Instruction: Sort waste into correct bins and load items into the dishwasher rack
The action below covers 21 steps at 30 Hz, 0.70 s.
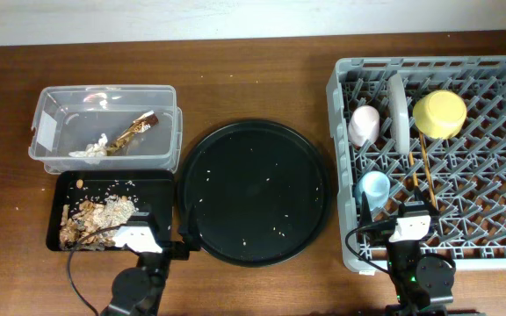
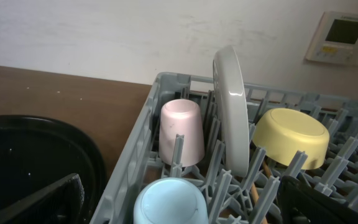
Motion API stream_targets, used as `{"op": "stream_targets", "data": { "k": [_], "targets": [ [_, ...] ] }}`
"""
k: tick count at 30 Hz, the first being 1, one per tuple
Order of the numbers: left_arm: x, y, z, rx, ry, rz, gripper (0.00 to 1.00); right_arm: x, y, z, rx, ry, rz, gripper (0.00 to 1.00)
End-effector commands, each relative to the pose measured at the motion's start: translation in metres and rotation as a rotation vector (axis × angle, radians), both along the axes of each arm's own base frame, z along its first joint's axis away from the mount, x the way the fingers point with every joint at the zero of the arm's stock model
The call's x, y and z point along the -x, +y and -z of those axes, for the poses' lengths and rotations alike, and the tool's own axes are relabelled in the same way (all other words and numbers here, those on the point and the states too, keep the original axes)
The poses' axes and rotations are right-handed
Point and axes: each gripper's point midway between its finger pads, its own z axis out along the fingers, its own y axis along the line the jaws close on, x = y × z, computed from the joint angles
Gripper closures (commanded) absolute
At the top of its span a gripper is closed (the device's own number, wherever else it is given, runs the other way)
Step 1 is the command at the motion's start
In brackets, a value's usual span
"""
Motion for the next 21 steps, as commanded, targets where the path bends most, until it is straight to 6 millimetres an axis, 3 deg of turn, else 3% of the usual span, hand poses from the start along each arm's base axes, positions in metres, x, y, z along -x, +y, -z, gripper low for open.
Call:
{"op": "stream_targets", "data": {
  "k": [1, 5, 13, 21],
  "targets": [
    [-0.001, 0.005, 0.003, -0.023, -0.001, 0.009, 0.01, 0.000, -0.001, 0.002, -0.004, 0.002, 0.010, 0.02],
    [-0.001, 0.003, 0.007, -0.134, -0.007, 0.076, 0.01, 0.000, -0.001, 0.002, -0.004, 0.002, 0.010, 0.02],
    [-0.004, 0.021, 0.006, -0.274, -0.031, 0.034, 0.01, 0.000, -0.001, 0.002, -0.004, 0.002, 0.010, 0.02],
    [-0.003, 0.030, -0.011, -0.318, -0.104, -0.008, 0.00, 0.000, -0.001, 0.002, -0.004, 0.002, 0.010, 0.02]
  ]
}}
